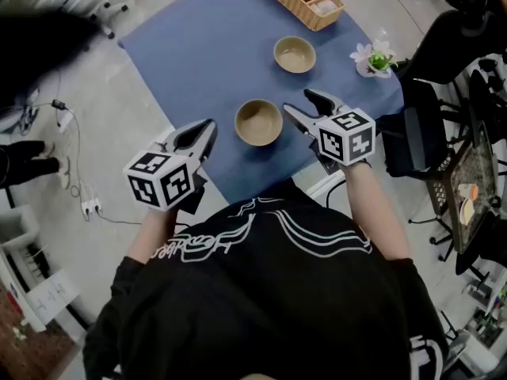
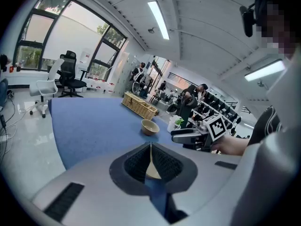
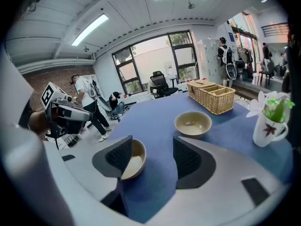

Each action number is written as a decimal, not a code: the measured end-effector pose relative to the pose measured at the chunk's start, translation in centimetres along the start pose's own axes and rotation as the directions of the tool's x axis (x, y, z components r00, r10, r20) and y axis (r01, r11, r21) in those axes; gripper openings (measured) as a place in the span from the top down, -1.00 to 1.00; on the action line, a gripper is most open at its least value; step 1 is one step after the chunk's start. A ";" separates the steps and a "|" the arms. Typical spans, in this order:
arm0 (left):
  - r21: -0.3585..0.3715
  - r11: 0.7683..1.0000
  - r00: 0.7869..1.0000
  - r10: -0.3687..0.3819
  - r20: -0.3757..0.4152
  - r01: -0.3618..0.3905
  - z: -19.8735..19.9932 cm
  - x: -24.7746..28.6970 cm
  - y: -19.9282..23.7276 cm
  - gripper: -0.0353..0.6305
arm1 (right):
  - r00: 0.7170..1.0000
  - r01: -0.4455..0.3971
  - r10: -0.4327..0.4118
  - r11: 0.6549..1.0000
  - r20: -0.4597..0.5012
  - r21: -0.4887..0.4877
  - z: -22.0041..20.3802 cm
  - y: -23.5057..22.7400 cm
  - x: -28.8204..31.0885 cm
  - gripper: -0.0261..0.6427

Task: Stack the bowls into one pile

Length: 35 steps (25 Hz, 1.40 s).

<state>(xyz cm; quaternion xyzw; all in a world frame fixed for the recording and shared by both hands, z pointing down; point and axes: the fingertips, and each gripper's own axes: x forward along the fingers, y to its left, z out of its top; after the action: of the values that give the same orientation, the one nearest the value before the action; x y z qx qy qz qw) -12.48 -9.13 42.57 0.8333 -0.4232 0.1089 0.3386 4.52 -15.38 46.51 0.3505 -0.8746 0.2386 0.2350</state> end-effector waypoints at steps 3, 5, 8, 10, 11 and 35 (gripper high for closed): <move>-0.003 1.000 1.000 0.001 0.009 -0.001 0.7 0.9 -0.7 0.80 | 1.000 0.015 -0.015 1.000 0.005 0.012 0.7 -1.8 -0.7 0.11; -0.006 1.000 1.000 0.005 0.013 -0.005 1.0 1.5 -1.1 0.80 | 1.000 0.027 -0.027 1.000 0.003 0.009 1.1 -3.1 -1.0 0.11; -0.013 1.000 1.000 0.015 0.017 -0.015 1.3 2.3 -1.6 0.80 | 0.999 0.043 -0.043 0.999 0.001 0.008 1.4 -5.0 -1.3 0.11; -0.013 1.000 0.999 0.023 0.023 -0.023 1.5 2.7 -1.9 0.80 | 0.999 0.048 -0.048 0.999 0.001 0.011 1.6 -6.0 -1.3 0.11; -0.014 1.000 0.999 0.027 0.026 -0.027 1.6 2.9 -2.1 0.80 | 0.999 0.050 -0.050 0.999 0.000 0.011 1.7 -6.5 -1.3 0.11; -0.097 0.987 0.990 0.132 0.050 -0.127 3.3 5.7 0.7 0.80 | 0.994 0.091 -0.089 0.995 -0.060 0.032 4.0 -15.2 4.7 0.11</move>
<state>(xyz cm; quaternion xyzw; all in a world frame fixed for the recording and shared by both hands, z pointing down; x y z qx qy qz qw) -9.84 -15.13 43.11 0.7901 -0.4903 0.0873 0.3575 11.58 -29.80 49.94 0.3866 -0.8462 0.2533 0.2650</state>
